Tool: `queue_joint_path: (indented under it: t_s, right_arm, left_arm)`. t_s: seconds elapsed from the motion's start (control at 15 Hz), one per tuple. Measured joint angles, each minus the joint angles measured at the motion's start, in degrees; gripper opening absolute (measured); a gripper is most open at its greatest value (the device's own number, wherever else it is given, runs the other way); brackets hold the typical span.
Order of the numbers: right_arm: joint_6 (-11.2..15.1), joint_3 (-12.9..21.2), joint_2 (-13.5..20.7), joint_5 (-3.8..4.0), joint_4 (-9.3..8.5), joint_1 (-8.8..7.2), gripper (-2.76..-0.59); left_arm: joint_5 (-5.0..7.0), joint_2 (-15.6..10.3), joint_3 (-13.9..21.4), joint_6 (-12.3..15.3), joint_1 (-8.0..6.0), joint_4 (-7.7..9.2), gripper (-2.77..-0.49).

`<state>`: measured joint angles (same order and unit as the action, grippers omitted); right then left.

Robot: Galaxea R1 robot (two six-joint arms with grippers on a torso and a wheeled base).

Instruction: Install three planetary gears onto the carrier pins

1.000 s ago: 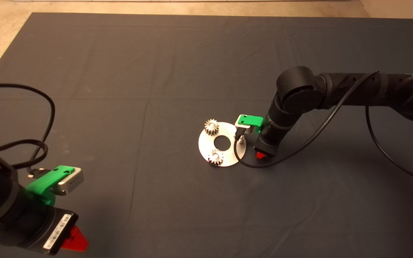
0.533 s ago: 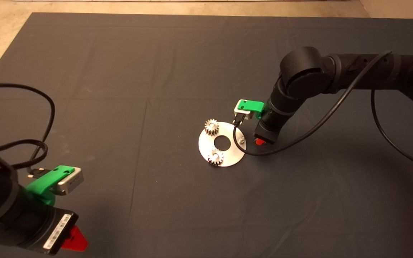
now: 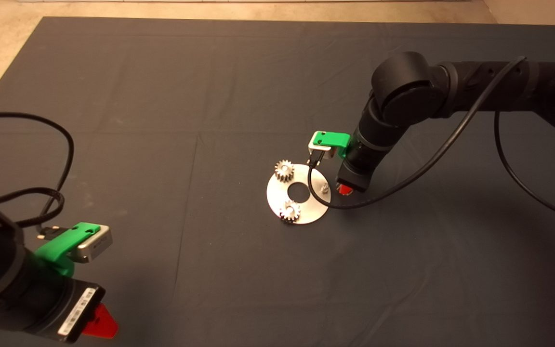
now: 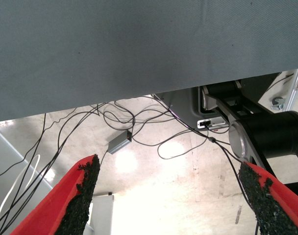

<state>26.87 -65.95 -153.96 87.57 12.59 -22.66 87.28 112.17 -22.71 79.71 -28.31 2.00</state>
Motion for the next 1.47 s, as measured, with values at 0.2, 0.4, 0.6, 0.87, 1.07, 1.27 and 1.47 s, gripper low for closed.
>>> queue_joint_path:
  t_s: [0.2,0.4,0.6,0.87,1.07,1.27,1.47]
  right_arm:
    - [0.0,-0.7,-0.5,0.00,-1.05,-0.12,-2.33]
    - [0.0,-1.8,-1.0,0.06,-1.77,-0.07,-2.33]
    - [0.0,-2.8,-1.8,0.04,-2.04,-0.05,-2.34]
    - [-0.2,-4.8,-2.7,0.02,-2.14,-0.05,-2.34]
    - [-0.3,-5.5,-3.4,0.02,-2.14,-0.02,-2.34]
    - [-0.3,-5.8,-3.9,-0.02,-2.16,-0.02,-2.34]
    - [-0.3,-6.0,-4.3,0.02,-2.15,-0.02,-2.34]
  left_arm:
    - [0.01,0.0,0.0,0.0,0.00,0.00,-1.24]
    - [0.01,0.0,0.0,0.0,-0.01,0.00,-1.24]
    - [0.01,0.0,0.0,0.0,0.00,0.00,-1.24]
    - [0.01,0.0,0.1,0.0,0.00,0.00,-1.24]
    - [0.01,0.0,0.3,0.0,0.00,0.01,-1.24]
    - [0.01,0.0,0.3,0.0,0.00,0.01,-1.24]
    - [0.01,0.0,0.3,0.0,0.00,0.01,-1.24]
